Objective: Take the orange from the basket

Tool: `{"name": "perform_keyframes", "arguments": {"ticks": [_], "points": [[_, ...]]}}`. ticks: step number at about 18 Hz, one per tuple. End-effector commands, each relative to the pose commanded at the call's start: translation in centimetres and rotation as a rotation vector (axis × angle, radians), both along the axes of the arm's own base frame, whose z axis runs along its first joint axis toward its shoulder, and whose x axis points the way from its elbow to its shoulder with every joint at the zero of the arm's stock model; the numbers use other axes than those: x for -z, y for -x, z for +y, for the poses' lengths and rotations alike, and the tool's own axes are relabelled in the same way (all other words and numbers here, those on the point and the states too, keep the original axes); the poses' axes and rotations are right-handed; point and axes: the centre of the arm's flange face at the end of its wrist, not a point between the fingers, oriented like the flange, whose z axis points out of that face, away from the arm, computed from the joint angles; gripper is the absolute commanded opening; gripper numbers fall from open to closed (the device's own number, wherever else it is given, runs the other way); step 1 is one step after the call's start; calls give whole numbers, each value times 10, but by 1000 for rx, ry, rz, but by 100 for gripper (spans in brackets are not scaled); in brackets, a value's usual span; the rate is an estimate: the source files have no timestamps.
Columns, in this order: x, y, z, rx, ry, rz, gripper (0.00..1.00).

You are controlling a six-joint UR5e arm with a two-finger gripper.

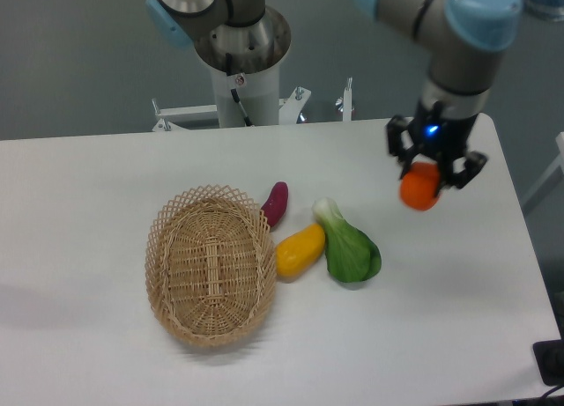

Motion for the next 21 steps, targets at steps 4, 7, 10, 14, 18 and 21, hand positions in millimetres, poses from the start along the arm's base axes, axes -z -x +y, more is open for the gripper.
{"name": "perform_keyframes", "arguments": {"ticks": [4, 7, 10, 14, 18, 21], "points": [[2, 7, 1, -3, 0, 0, 52], [4, 11, 1, -5, -1, 3, 52], [2, 13, -3, -12, -6, 3, 52], [4, 10, -4, -12, 0, 0, 52], [2, 11, -4, -14, -3, 4, 52], [0, 11, -3, -15, -8, 7, 52]]}}
